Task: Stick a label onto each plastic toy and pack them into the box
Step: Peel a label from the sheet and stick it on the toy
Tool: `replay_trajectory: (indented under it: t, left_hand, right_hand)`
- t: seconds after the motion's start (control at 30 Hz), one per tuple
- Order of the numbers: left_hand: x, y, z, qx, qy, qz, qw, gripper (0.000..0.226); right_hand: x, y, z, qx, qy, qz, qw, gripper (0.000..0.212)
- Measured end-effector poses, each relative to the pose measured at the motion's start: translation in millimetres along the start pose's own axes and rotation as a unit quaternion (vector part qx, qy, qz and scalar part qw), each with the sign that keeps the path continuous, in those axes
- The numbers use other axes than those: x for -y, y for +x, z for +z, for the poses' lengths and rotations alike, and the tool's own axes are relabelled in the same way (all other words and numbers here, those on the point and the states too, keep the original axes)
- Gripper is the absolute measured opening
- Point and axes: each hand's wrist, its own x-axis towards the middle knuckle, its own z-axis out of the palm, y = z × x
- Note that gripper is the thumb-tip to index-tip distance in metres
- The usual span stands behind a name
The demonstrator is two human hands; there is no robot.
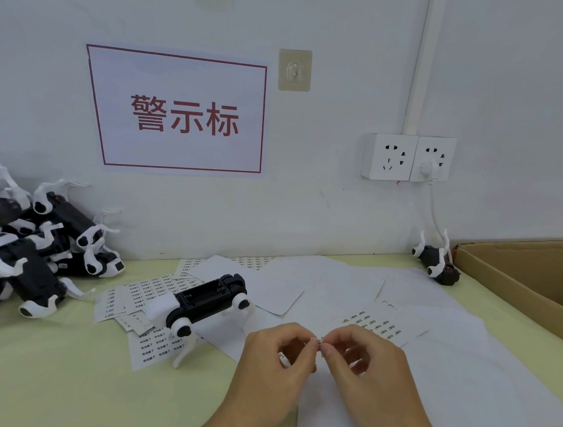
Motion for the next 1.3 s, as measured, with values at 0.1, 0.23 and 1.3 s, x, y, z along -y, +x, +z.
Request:
replay_trajectory:
  t: [0.1, 0.23, 1.3]
  left_hand:
    - [-0.2, 0.0, 0.0, 0.0, 0.003, 0.0, 1.0, 0.022]
    - [-0.3, 0.1, -0.2, -0.002, 0.011, -0.006, 1.0, 0.021]
    - [-6.2, -2.1, -2.4, 0.026, 0.012, -0.04, 0.999, 0.031]
  right_hand:
    - [-0.9, -0.2, -0.1, -0.003, 0.007, -0.001, 1.0, 0.021]
    - [-0.1, -0.5, 0.0, -0.008, 0.006, -0.005, 1.0, 0.022]
    - [5.2, 0.4, -3.8, 0.034, 0.133, 0.057, 0.989, 0.02]
